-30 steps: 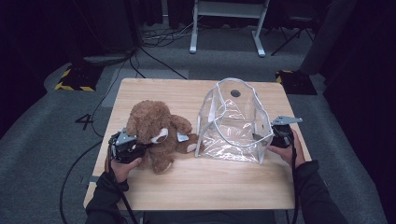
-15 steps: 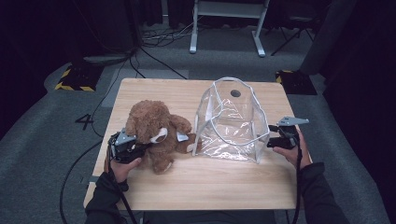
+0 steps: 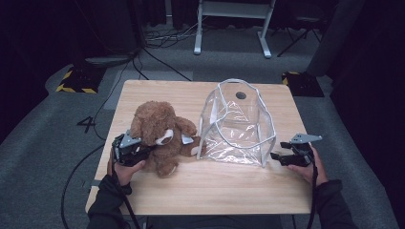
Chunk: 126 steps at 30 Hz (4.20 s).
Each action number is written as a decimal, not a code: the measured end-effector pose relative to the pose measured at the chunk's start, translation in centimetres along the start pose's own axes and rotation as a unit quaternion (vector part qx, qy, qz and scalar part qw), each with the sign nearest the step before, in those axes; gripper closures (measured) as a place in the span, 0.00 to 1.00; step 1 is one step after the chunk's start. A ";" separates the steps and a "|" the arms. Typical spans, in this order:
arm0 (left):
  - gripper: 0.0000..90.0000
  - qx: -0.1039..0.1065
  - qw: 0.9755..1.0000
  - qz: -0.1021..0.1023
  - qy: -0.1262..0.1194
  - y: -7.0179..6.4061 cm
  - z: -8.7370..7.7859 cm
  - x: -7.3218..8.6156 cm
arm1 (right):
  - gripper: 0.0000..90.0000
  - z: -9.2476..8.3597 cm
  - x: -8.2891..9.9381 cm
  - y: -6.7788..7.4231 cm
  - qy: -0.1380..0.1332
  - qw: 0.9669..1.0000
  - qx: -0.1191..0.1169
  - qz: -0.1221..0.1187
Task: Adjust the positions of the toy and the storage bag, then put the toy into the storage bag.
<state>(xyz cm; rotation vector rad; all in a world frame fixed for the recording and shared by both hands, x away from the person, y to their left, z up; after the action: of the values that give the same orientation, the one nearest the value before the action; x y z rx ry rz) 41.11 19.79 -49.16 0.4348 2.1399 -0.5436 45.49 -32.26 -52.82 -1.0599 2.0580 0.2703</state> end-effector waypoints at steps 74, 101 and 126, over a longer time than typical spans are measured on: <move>0.83 0.014 0.989 0.017 -0.149 -3.4 -3.6 -5.7 | 0.26 0.3 2.1 0.6 0.003 1.000 0.027 0.013; 0.83 0.023 0.977 0.013 -0.211 -4.1 -6.1 -11.8 | 0.27 0.3 2.1 0.7 0.004 1.000 0.027 0.014; 0.83 0.035 0.968 0.024 -0.245 -6.5 -6.9 -18.9 | 0.26 0.3 2.2 0.7 0.004 1.000 0.027 0.014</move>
<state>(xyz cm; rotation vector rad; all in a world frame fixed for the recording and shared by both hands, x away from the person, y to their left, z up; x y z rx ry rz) 44.09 15.78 -28.59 0.3468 1.6357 -0.6269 44.44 -32.96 -54.71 -1.0026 2.0762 0.2246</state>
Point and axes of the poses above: each handheld gripper's, and its own axes: z roughly forward along the jaws, x roughly out of its underside, y roughly to its left, the point moved 6 cm from there along z, roughly forward along the jaws, and after that the axes turned 12 degrees about -z, right-handed, at the moved point
